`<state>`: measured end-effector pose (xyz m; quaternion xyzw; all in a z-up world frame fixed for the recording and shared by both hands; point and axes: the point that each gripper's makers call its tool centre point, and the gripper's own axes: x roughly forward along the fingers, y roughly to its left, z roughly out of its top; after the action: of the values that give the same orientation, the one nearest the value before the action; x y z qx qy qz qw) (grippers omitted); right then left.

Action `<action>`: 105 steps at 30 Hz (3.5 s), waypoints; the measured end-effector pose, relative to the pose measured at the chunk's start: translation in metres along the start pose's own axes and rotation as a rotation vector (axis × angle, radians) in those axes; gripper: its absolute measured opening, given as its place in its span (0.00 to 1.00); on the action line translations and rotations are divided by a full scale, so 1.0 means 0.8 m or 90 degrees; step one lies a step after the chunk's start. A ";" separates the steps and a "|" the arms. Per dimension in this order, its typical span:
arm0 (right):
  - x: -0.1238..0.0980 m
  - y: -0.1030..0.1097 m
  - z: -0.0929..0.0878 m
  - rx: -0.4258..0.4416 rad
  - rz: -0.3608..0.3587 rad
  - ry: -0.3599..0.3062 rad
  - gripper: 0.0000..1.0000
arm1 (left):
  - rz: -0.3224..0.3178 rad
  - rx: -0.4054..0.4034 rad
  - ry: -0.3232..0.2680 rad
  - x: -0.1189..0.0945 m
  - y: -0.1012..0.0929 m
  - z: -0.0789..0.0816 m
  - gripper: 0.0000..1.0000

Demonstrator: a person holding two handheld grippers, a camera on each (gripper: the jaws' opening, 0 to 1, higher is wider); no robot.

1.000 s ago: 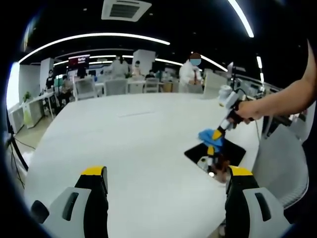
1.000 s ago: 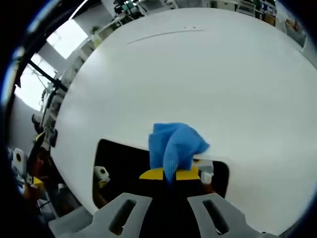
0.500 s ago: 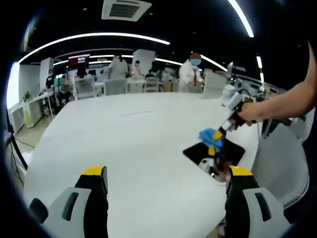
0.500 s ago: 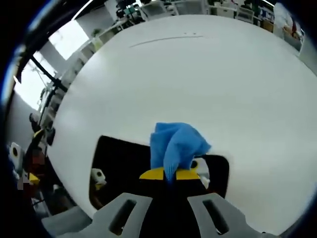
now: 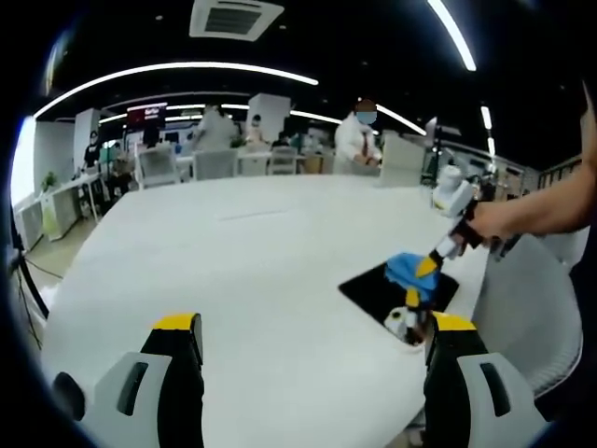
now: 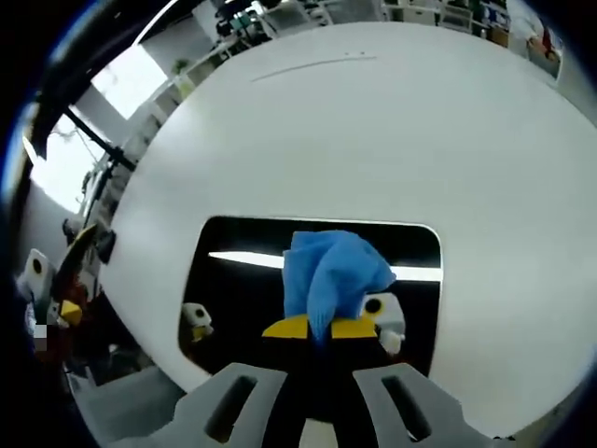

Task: Wipe the mirror surface with the cleaning cloth until all visible marks leave the cleaned area.

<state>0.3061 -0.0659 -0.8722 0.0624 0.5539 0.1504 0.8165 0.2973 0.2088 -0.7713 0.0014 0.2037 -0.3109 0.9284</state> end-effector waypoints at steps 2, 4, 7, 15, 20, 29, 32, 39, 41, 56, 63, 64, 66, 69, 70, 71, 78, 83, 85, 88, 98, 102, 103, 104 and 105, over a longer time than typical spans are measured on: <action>-0.003 0.001 -0.007 0.004 0.002 -0.001 0.00 | -0.001 -0.007 -0.005 0.001 0.000 0.002 1.00; -0.006 0.003 -0.014 0.003 0.003 -0.002 0.00 | -0.002 -0.008 -0.003 0.001 -0.001 0.001 1.00; -0.009 0.006 -0.023 0.005 0.006 -0.002 0.00 | -0.007 0.010 -0.005 0.004 -0.005 0.001 1.00; -0.015 0.009 -0.037 -0.001 0.010 0.003 0.00 | -0.015 0.009 -0.006 0.013 -0.012 0.005 1.00; -0.020 0.011 -0.049 0.006 0.021 0.008 0.00 | -0.020 0.008 -0.004 0.014 -0.013 0.005 1.00; -0.028 0.013 -0.068 0.004 0.027 0.016 0.00 | -0.010 0.027 0.005 0.012 -0.002 0.003 1.00; -0.031 0.014 -0.075 -0.002 0.029 0.020 0.00 | -0.005 0.028 0.002 0.013 0.000 0.006 1.00; -0.031 0.014 -0.077 -0.005 0.031 0.027 0.00 | -0.006 0.028 0.001 0.016 0.001 0.008 1.00; -0.032 0.014 -0.077 -0.005 0.033 0.029 0.00 | -0.007 0.027 0.002 0.017 0.001 0.008 1.00; -0.031 0.013 -0.077 0.001 0.043 0.035 0.00 | -0.017 0.001 -0.023 0.014 -0.001 0.015 1.00; -0.034 0.001 -0.078 0.008 0.037 0.040 0.00 | -0.014 -0.014 -0.025 0.013 0.000 0.015 1.00; -0.035 -0.002 -0.079 0.008 0.035 0.041 0.00 | -0.013 -0.019 -0.028 0.013 0.000 0.016 1.00; -0.037 -0.007 -0.079 0.014 0.034 0.041 0.00 | -0.013 -0.020 -0.030 0.014 -0.001 0.017 1.00; -0.040 -0.014 -0.080 0.018 0.031 0.041 0.00 | -0.016 -0.018 -0.028 0.015 -0.004 0.017 1.00; -0.040 -0.016 -0.080 0.018 0.030 0.041 0.00 | -0.025 -0.022 -0.023 0.017 -0.008 0.015 1.00; -0.041 -0.018 -0.080 0.018 0.029 0.042 0.00 | -0.030 -0.022 -0.019 0.018 -0.012 0.014 1.00; -0.046 -0.032 -0.082 0.024 0.025 0.044 0.00 | -0.059 -0.054 -0.002 0.024 -0.025 0.003 1.00; -0.049 -0.042 -0.083 0.035 0.020 0.046 0.00 | -0.061 -0.049 -0.003 0.023 -0.027 0.002 1.00; -0.050 -0.046 -0.083 0.039 0.019 0.045 0.00 | -0.058 -0.044 -0.004 0.022 -0.025 0.003 1.00; -0.051 -0.049 -0.084 0.042 0.017 0.045 0.00 | -0.048 -0.039 -0.005 0.021 -0.019 0.004 1.00; -0.053 -0.054 -0.084 0.047 0.010 0.049 0.00 | -0.036 0.013 0.025 0.016 -0.013 -0.004 1.00; -0.054 -0.056 -0.086 0.050 0.006 0.052 0.00 | -0.029 0.010 0.025 0.011 -0.009 -0.006 1.00; -0.055 -0.058 -0.086 0.049 0.002 0.053 0.00 | -0.028 0.012 0.024 0.011 -0.009 -0.006 1.00; -0.056 -0.060 -0.086 0.053 0.000 0.053 0.00 | -0.028 0.008 0.024 0.010 -0.007 -0.006 1.00; -0.056 -0.062 -0.086 0.059 0.001 0.054 0.00 | -0.027 0.004 0.025 0.009 -0.006 -0.006 1.00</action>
<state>0.2362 -0.1315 -0.8719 0.0942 0.5943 0.1277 0.7884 0.2980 0.2008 -0.7777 0.0058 0.2208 -0.3313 0.9173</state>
